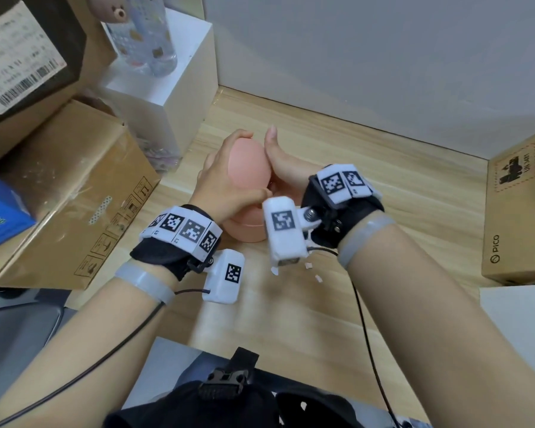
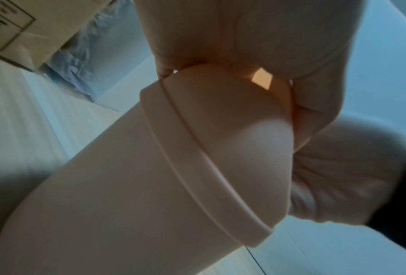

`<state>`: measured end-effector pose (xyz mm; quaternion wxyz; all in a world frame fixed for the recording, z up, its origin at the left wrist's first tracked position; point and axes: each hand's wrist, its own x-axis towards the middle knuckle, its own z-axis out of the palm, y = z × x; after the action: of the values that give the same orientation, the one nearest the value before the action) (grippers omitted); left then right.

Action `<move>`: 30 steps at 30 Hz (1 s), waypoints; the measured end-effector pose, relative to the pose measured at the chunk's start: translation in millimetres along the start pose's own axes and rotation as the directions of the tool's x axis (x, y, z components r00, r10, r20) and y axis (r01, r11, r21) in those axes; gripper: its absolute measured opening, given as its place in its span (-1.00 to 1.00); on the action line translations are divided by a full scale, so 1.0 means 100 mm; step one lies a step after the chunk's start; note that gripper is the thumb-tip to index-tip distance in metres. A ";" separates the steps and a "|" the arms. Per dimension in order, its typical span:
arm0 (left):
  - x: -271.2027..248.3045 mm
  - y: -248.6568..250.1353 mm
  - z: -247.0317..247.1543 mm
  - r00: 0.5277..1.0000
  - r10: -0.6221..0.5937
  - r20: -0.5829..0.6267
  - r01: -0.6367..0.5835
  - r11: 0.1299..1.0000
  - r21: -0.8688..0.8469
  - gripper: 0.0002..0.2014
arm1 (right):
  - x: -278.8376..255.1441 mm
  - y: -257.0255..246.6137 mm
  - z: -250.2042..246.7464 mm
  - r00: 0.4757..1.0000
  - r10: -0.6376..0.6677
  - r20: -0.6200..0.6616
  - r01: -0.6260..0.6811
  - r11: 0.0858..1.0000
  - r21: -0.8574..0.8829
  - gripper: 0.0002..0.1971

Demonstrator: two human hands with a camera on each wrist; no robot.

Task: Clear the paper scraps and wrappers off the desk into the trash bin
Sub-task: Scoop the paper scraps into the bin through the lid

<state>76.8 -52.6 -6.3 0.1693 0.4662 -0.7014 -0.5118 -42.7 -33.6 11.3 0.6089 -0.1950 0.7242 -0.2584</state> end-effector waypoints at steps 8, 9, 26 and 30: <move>0.02 -0.01 -0.02 0.999 0.038 -0.024 -0.038 0.999 0.003 -0.20 | -0.04 -0.04 -0.09 0.995 -0.069 0.074 0.058 0.987 0.149 -0.21; 0.03 -0.02 -0.04 0.998 0.052 -0.041 -0.052 0.999 0.001 -0.20 | -0.08 -0.02 -0.16 0.992 -0.084 0.094 0.069 0.986 0.150 -0.20; 0.12 -0.22 -0.20 0.980 0.050 -0.195 -0.066 0.995 -0.074 -0.21 | 0.55 1.74 -0.41 0.851 -0.181 -0.492 0.013 0.946 -0.325 -0.18; 0.13 -0.23 -0.21 0.980 0.051 -0.194 -0.067 0.995 -0.076 -0.24 | 0.81 1.43 -0.27 0.855 -0.318 -0.410 0.139 0.901 -0.411 -0.17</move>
<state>96.1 -75.8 -20.4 0.2702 0.4847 -0.6738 -0.4878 -79.3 34.9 -136.6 0.3331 -0.3231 0.8555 -0.2297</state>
